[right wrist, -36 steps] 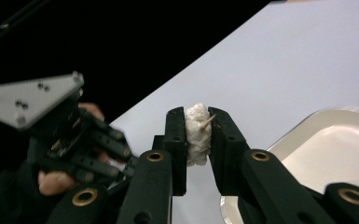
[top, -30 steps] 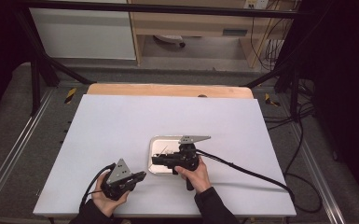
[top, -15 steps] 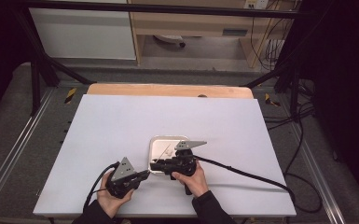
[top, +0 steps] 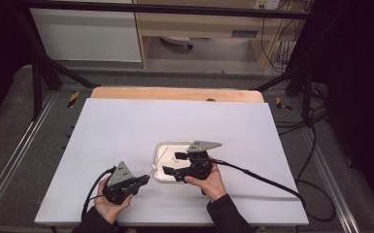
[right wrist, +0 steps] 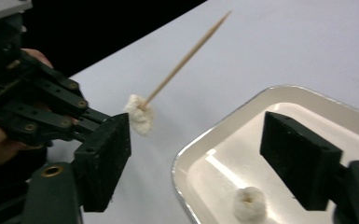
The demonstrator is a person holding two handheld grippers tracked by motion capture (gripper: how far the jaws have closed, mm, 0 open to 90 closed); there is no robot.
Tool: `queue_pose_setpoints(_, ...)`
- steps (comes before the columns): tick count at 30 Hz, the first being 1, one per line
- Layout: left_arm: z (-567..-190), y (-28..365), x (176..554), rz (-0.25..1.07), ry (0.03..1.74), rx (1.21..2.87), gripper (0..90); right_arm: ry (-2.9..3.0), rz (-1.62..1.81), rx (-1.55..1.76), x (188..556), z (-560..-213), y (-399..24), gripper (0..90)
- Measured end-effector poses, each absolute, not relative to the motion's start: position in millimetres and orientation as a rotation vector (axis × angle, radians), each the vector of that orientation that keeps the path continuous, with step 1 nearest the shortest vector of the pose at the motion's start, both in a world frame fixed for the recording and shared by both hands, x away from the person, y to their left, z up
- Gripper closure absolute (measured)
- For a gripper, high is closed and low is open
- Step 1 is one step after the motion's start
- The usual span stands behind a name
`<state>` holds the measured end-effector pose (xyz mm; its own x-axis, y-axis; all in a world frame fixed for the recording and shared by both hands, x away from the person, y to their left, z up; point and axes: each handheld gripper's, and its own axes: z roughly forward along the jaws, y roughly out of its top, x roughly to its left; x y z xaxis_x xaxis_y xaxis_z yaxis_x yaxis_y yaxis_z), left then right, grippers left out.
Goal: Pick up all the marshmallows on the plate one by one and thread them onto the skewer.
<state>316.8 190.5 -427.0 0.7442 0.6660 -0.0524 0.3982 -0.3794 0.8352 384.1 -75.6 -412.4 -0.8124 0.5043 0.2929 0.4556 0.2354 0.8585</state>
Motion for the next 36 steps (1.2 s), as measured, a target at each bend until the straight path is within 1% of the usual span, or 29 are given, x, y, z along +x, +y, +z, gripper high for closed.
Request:
queue_pose_setpoints(3, -427.1, 193.4, 316.5, 0.367, 0.809, 2.019, 88.6, 2.431, 1.599, 0.946, 386.1, -410.6, -78.1, 16.6)
queue_pose_setpoints(5, -427.0, 195.6, 316.7, 0.364, 0.812, 2.019, 88.6, 2.434, 1.542, 0.94, 387.9, -411.2, -79.3, 15.5)
queue_pose_setpoints(8, -427.1, 198.2, 317.0, 0.361, 0.817, 2.018, 88.5, 2.457, 1.47, 0.93, 389.7, -414.7, -79.2, 17.1)
queue_pose_setpoints(17, -427.5, 201.4, 317.5, 0.354, 0.824, 2.013, 88.6, 2.535, 1.288, 0.888, 393.2, -436.5, -73.7, 34.2)
queue_pose_setpoints(25, -428.8, 200.4, 317.7, 0.351, 0.824, 2.022, 88.5, 2.557, 1.233, 0.872, 395.2, -446.7, -70.8, 50.3)
queue_pose_setpoints(29, -429.2, 200.4, 317.9, 0.351, 0.826, 2.024, 88.5, 2.568, 1.212, 0.854, 395.4, -450.2, -70.0, 55.7)
queue_pose_setpoints(36, -429.7, 199.7, 317.7, 0.349, 0.827, 2.025, 88.5, 2.571, 1.209, 0.829, 394.4, -453.7, -68.7, 62.3)
